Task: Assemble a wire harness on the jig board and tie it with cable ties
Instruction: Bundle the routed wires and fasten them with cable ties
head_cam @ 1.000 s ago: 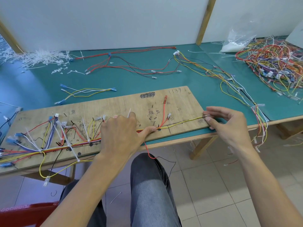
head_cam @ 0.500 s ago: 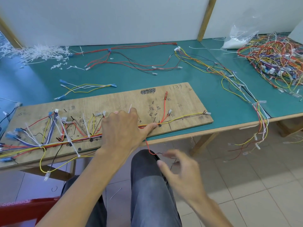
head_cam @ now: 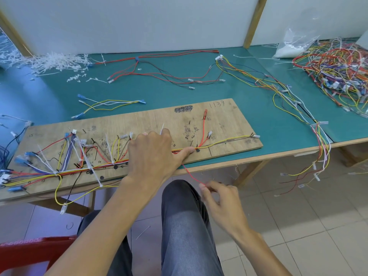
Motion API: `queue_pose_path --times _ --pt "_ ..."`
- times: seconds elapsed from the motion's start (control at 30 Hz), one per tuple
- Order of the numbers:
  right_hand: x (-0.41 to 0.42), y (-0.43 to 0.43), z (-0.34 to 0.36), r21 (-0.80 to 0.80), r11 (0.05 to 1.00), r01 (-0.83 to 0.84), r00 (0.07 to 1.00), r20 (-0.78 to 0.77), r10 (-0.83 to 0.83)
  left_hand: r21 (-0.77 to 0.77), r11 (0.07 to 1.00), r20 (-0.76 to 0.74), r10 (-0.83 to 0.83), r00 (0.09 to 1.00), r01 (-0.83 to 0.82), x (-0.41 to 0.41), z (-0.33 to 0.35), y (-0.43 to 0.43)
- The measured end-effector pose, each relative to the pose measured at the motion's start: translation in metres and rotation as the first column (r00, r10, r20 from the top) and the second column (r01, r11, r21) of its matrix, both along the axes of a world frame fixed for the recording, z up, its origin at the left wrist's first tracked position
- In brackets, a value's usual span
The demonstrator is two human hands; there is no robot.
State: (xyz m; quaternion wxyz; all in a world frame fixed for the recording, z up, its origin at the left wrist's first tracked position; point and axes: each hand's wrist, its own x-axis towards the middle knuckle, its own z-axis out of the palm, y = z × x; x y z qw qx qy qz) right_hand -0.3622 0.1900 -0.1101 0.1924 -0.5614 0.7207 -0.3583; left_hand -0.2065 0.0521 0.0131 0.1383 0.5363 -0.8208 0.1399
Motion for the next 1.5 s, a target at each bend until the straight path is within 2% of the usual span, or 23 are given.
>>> queue_pose_path --times 0.1,0.2,0.27,0.33,0.4,0.57,0.83,0.93,1.0,1.17,1.5 --pt "-0.026 0.020 0.025 -0.051 0.999 0.007 0.991 0.130 0.000 -0.006 1.000 -0.005 -0.001 1.000 0.001 0.001 -0.001 0.000" --pt "-0.052 0.026 0.062 -0.027 0.999 0.025 0.955 0.295 -0.016 -0.007 1.000 0.006 0.000 1.000 0.000 0.000 -0.002 -0.001" --pt "-0.065 0.014 0.085 -0.011 0.998 0.062 0.946 0.319 -0.055 -0.007 1.000 0.008 0.006 1.000 -0.006 0.000 -0.002 0.000" --pt "-0.073 -0.007 0.101 -0.021 0.991 0.132 0.963 0.240 -0.124 -0.012 1.000 0.008 0.011 1.000 -0.011 0.000 -0.001 0.000" --pt "-0.077 -0.029 0.113 -0.035 0.982 0.183 0.980 0.090 -0.180 -0.018 1.000 0.001 0.019 1.000 -0.019 0.001 -0.001 0.000" --pt "-0.083 -0.071 0.132 -0.036 0.978 0.203 0.967 -0.147 -0.206 0.020 1.000 -0.044 0.005 0.999 -0.004 0.005 -0.005 -0.002" --pt "-0.087 -0.076 0.131 -0.077 0.985 0.157 0.980 -0.115 -0.165 0.062 0.995 -0.029 0.075 0.997 -0.073 -0.001 -0.008 0.007" --pt "-0.087 -0.080 0.134 -0.076 0.987 0.142 0.986 -0.079 -0.148 0.088 0.994 -0.118 0.078 0.990 -0.068 0.002 -0.008 0.007" --pt "-0.089 -0.078 0.136 -0.089 0.985 0.145 0.989 -0.013 -0.147 0.073 0.997 -0.179 0.026 0.983 -0.013 0.007 -0.010 0.005" --pt "-0.090 -0.059 0.137 -0.075 0.989 0.126 0.979 0.173 -0.111 -0.058 0.956 -0.186 -0.294 0.938 0.288 0.013 -0.014 0.011" --pt "-0.091 0.002 0.110 0.098 0.993 0.061 0.904 0.417 -0.097 -0.098 0.848 -0.236 -0.528 0.816 0.521 0.010 -0.028 0.012"
